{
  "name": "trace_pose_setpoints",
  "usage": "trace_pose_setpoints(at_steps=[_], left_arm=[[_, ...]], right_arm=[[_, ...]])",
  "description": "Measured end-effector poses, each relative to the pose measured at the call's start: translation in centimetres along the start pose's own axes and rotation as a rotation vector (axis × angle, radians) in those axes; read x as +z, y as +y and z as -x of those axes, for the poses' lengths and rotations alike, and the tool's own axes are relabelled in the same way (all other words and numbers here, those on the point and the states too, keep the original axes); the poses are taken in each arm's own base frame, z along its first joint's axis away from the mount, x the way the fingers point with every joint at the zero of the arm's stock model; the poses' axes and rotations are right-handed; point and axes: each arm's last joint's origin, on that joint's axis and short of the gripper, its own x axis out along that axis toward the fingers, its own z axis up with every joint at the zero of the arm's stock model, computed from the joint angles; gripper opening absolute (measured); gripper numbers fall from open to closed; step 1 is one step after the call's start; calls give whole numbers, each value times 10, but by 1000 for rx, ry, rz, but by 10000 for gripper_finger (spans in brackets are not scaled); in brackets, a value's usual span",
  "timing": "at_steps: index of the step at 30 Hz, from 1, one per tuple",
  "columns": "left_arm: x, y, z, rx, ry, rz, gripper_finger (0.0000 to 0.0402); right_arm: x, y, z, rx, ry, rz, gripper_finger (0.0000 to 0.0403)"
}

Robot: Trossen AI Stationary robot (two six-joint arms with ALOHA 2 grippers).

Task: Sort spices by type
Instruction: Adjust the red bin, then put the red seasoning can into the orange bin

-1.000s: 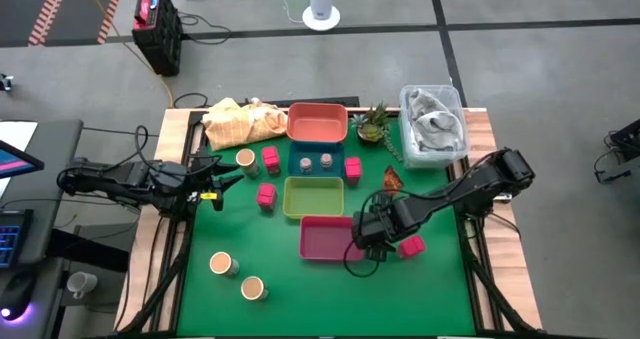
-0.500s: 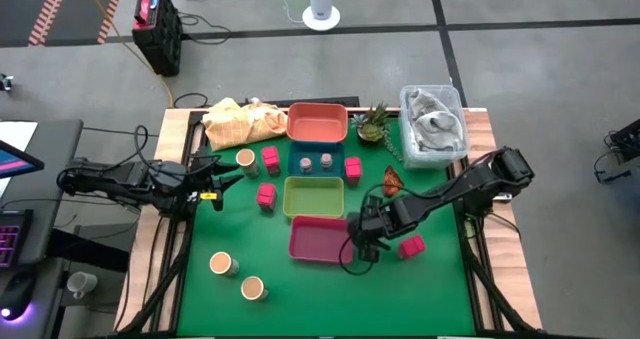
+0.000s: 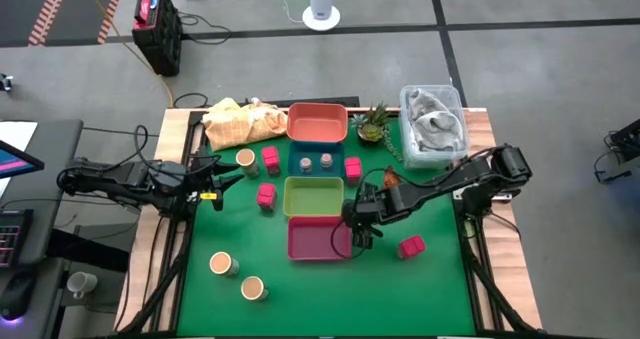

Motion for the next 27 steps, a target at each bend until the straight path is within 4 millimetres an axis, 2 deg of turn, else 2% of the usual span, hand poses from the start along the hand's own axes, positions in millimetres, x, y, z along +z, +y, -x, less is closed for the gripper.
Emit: trace_pose_setpoints(at_steps=[6,9,11,14,19,23,27], left_arm=[[0,0,0,0,0,-6,137],[0,-1,0,-29,12,10,137],[-1,-3,-3,-48,29,7,137],[-4,-8,-11,-40,68,-16,137],[-9,-23,-33,-76,171,-74,137],[-3,-34,-46,-70,240,-62,140],[3,-44,-56,-63,327,-22,162]], right_arm=[[2,-8,-1,-20,9,5,234],[-1,-13,6,-57,73,11,234],[0,-14,14,-101,56,11,234],[1,-16,20,-169,21,28,233],[3,-27,18,-195,31,36,233],[7,-38,15,-206,7,9,233],[9,-50,6,-216,-42,-7,233]])
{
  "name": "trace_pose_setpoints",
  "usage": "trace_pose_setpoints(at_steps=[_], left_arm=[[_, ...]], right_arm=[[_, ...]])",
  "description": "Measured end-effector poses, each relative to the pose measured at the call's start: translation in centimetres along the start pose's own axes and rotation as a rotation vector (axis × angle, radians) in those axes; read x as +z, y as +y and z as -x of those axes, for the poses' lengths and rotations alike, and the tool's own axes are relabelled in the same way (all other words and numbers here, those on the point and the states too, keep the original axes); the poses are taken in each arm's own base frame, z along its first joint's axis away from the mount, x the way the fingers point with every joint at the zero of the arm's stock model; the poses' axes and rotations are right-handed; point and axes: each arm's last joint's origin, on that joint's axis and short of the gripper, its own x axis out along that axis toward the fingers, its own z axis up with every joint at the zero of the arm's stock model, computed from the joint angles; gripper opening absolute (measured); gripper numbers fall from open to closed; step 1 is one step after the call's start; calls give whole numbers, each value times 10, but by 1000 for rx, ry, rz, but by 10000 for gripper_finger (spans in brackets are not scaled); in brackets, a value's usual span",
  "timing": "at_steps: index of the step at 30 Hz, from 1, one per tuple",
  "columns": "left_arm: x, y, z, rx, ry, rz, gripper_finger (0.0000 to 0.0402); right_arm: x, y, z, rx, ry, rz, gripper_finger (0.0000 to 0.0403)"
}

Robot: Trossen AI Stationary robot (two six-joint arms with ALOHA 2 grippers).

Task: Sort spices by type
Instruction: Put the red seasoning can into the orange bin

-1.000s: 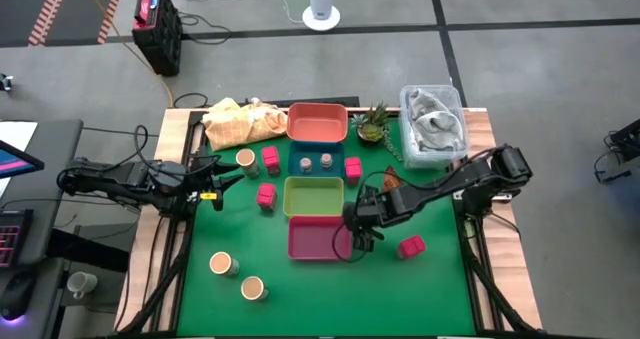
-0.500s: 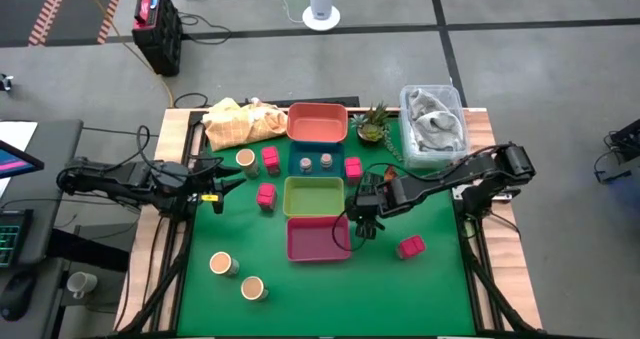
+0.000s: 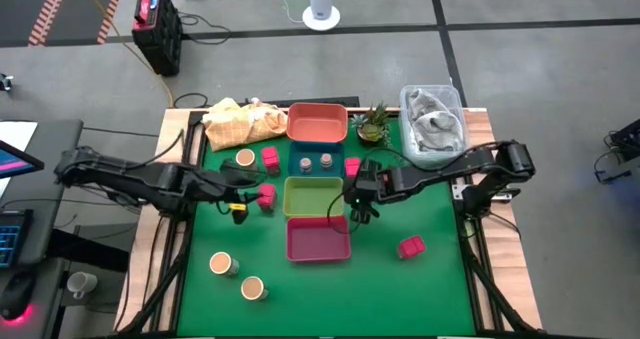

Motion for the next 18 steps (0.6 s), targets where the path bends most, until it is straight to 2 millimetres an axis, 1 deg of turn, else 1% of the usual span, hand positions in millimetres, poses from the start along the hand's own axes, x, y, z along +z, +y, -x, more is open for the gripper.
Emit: trace_pose_setpoints(at_steps=[2,4,7,9,13,15,18], left_arm=[[4,-4,-3,-5,42,23,183],[6,-7,-8,8,85,48,208],[5,-10,-17,37,141,94,250],[4,-10,-24,69,177,134,277],[-1,-5,-43,123,267,227,318],[-3,-3,-51,133,305,262,329],[-6,1,-61,164,342,293,336]], right_arm=[[0,-4,-6,-9,-31,4,233],[-1,-11,-7,-36,-45,16,234],[3,-25,2,-103,-99,8,235],[7,-35,13,-152,-157,-5,236],[18,-52,43,-198,-326,-18,236],[21,-58,60,-204,-408,-25,236],[22,-64,80,-202,-491,-48,236]])
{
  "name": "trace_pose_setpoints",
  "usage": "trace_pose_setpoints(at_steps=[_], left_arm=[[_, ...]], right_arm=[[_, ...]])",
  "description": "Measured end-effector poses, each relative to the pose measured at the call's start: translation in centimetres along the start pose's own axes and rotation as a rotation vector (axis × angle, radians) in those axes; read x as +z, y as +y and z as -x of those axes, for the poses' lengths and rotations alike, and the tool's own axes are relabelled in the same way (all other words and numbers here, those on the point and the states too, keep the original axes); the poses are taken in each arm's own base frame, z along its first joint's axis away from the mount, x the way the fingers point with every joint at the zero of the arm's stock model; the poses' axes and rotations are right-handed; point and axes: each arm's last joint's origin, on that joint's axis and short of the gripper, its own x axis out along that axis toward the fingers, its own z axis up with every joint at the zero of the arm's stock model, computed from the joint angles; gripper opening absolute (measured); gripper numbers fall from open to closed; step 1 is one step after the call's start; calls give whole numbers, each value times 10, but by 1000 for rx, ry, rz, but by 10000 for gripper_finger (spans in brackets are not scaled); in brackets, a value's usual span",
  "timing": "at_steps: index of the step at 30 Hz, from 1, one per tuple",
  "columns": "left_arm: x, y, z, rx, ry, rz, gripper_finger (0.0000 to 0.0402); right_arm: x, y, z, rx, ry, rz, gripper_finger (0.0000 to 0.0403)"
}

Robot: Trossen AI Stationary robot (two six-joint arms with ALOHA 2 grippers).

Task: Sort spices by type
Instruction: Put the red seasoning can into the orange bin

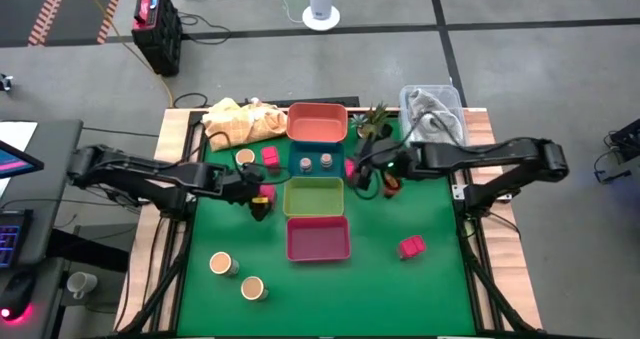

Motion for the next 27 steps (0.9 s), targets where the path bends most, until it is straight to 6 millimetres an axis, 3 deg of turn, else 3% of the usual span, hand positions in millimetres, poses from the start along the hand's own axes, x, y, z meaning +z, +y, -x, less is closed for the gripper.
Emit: trace_pose_setpoints(at_steps=[7,21,27], left_arm=[[7,-2,-6,67,37,34,337],[24,-21,-35,235,185,-100,337],[29,-24,-36,237,194,-163,321]], right_arm=[[3,3,15,-3,-30,13,236],[3,11,6,-4,-29,58,235],[3,12,6,-3,-37,63,235]])
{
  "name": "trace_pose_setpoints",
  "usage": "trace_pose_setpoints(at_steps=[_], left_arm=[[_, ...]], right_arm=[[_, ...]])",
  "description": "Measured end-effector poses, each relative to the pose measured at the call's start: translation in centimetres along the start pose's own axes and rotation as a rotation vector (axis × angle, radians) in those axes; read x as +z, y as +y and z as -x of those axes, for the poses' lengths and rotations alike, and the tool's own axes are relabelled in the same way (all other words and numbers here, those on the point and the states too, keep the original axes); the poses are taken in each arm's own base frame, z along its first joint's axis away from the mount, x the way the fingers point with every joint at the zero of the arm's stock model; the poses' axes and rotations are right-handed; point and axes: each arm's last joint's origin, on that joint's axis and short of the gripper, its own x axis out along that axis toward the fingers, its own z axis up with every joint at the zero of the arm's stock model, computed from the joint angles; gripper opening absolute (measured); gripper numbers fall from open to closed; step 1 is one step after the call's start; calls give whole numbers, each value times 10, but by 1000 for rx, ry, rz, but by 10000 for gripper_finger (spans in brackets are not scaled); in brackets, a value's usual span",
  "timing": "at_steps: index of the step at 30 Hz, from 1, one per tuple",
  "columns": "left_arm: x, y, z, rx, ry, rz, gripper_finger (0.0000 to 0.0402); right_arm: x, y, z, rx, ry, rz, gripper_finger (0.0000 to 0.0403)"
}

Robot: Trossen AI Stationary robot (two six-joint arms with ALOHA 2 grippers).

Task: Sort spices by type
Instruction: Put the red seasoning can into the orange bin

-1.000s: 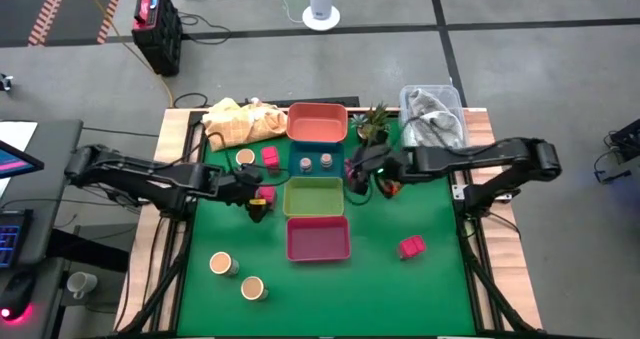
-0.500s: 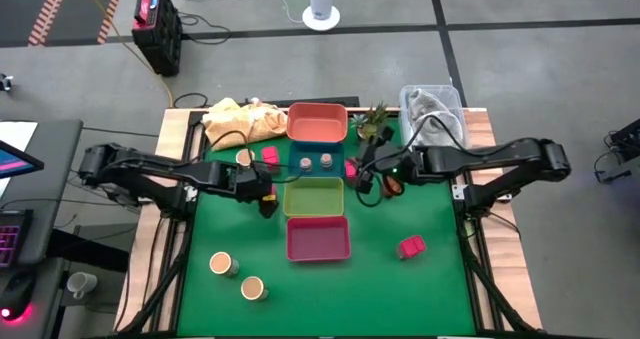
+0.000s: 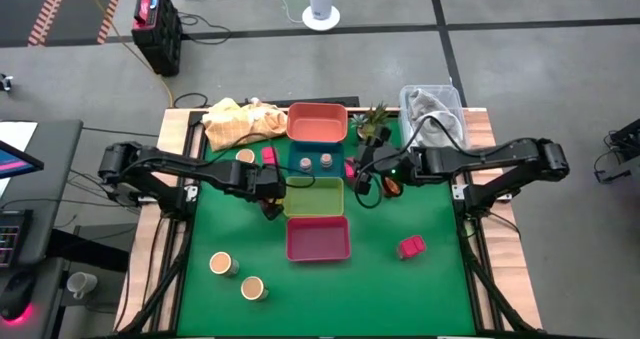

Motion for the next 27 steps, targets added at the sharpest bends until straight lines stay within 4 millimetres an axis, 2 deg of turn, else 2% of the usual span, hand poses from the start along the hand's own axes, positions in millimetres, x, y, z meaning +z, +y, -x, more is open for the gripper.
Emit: trace_pose_setpoints(at_steps=[9,17,27], left_arm=[[0,3,-1,-30,40,-79,210],[-3,5,4,-56,97,-137,209],[17,7,50,-77,56,-184,209]], right_arm=[[1,0,0,1,-5,0,235],[-1,1,0,8,11,11,235],[-1,1,0,9,13,11,235]])
